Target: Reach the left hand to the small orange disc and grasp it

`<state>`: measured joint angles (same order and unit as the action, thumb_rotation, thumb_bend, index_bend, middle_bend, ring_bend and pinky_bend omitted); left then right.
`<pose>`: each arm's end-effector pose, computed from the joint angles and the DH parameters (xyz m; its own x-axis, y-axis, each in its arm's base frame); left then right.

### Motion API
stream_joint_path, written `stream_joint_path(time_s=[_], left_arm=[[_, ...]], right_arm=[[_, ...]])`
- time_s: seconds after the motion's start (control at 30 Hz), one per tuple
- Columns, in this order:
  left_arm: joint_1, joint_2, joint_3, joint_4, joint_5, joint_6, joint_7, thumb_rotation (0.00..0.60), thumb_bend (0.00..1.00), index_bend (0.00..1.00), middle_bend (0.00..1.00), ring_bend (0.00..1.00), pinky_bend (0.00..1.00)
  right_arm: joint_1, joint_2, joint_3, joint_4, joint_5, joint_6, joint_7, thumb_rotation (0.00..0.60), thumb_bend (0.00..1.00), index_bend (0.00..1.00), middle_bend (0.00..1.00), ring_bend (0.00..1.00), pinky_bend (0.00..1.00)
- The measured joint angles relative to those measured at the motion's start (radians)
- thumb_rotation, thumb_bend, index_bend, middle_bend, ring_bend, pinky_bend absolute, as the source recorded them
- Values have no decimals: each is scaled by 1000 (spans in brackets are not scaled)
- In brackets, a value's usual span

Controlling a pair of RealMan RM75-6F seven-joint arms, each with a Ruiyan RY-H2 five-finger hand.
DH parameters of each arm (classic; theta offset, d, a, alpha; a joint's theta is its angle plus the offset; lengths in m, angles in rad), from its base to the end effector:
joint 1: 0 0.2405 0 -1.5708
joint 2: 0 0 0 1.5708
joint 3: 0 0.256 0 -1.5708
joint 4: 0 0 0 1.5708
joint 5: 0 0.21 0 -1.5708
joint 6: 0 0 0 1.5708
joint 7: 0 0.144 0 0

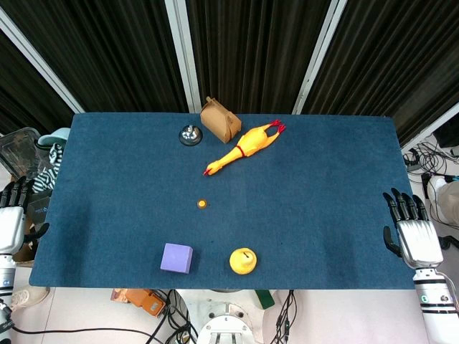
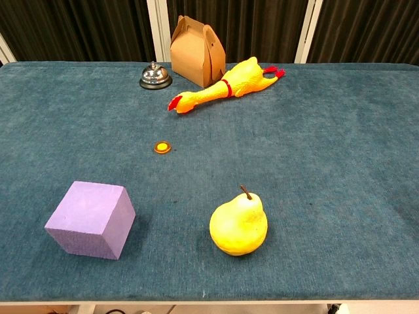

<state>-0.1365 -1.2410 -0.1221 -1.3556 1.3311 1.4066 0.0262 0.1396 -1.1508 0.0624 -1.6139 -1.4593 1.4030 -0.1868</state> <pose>-0.3602 0.2149 0.1586 0.5056 -0.0230 0.8625 0.8553 0.1448 -0.4975 -0.3060 -0.2000 0.1415 0.5271 -0.0497 0.8483 -0.8498 -0.0314 0.5262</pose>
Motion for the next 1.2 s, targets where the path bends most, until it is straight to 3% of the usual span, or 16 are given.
stream_joint_path(time_s=[0.57, 0.8, 0.97, 1.2], left_arm=[[-4, 1, 5, 1, 17, -5, -15, 600, 167, 68, 0, 0, 125], [-22, 0, 36, -37, 115, -1, -50, 600, 167, 68, 0, 0, 125], [-73, -27, 69, -78, 223, -27, -58, 600, 167, 68, 0, 0, 125], [-185, -97, 69, -115, 252, -152, -44, 600, 168, 78, 0, 0, 125]], right_arm=[[1, -1, 0, -2, 2, -3, 0, 600, 695, 0, 34, 105, 77], [0, -1, -2, -6, -1, -2, -3, 600, 695, 0, 34, 105, 77], [-4, 2, 1, -8, 8, 1, 2, 600, 694, 0, 33, 106, 77], [-1, -1, 1, -7, 11, -5, -8, 600, 694, 0, 34, 105, 77]])
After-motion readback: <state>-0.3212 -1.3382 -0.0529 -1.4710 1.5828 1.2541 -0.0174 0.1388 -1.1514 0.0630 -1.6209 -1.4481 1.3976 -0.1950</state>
